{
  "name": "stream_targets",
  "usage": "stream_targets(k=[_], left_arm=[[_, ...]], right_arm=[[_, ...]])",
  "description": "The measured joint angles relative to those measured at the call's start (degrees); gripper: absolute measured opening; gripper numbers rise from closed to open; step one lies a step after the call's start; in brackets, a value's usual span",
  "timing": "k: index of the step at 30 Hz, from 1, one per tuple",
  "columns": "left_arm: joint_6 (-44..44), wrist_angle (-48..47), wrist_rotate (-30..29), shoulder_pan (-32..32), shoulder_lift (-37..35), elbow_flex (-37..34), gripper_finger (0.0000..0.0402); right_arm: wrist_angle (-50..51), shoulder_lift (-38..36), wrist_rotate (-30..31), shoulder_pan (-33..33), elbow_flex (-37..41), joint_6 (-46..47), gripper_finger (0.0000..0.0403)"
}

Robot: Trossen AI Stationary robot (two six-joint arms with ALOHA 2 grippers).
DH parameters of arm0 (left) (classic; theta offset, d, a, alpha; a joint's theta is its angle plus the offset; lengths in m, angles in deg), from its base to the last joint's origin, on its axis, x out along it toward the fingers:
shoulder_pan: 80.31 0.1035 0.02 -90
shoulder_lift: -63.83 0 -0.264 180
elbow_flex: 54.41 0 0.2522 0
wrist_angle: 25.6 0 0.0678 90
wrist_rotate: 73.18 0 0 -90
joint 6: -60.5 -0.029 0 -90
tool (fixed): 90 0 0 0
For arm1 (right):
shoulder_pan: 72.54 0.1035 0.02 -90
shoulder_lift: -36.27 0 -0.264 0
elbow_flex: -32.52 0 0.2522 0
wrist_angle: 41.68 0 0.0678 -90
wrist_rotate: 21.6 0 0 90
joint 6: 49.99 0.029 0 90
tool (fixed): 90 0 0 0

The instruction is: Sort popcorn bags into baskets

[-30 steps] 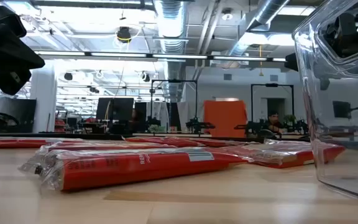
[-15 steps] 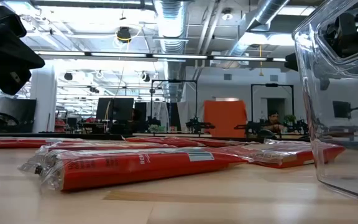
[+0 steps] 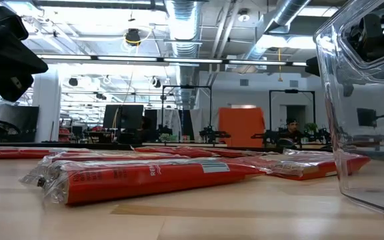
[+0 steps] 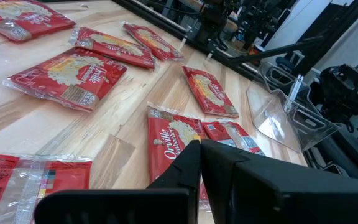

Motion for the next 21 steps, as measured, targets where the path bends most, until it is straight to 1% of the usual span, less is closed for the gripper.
stream_targets(k=[5, 9, 12, 14, 18, 21], left_arm=[[0.0, 0.0, -5.1, 0.0, 0.0, 0.0, 0.0], [5.1, 0.0, -9.1, 0.0, 0.0, 0.0, 0.0], [9.7, 0.3, -7.6, 0.0, 0.0, 0.0, 0.0], [12.2, 0.6, -8.9, 0.0, 0.0, -0.1, 0.0], [17.8, 3.2, -19.9, 0.0, 0.0, -0.1, 0.0], [22.3, 4.2, -25.5, 0.0, 0.0, -0.1, 0.0]], right_arm=[[0.0, 0.0, 0.0, 0.0, 0.0, 0.0, 0.0119], [0.0, 0.0, 0.0, 0.0, 0.0, 0.0, 0.0119], [0.0, 0.0, 0.0, 0.0, 0.0, 0.0, 0.0119], [0.0, 0.0, 0.0, 0.0, 0.0, 0.0, 0.0119], [-0.1, 0.0, 0.0, -0.1, 0.0, 0.2, 0.0119], [-1.6, 0.0, 0.1, 0.1, 0.0, 7.0, 0.0119]])
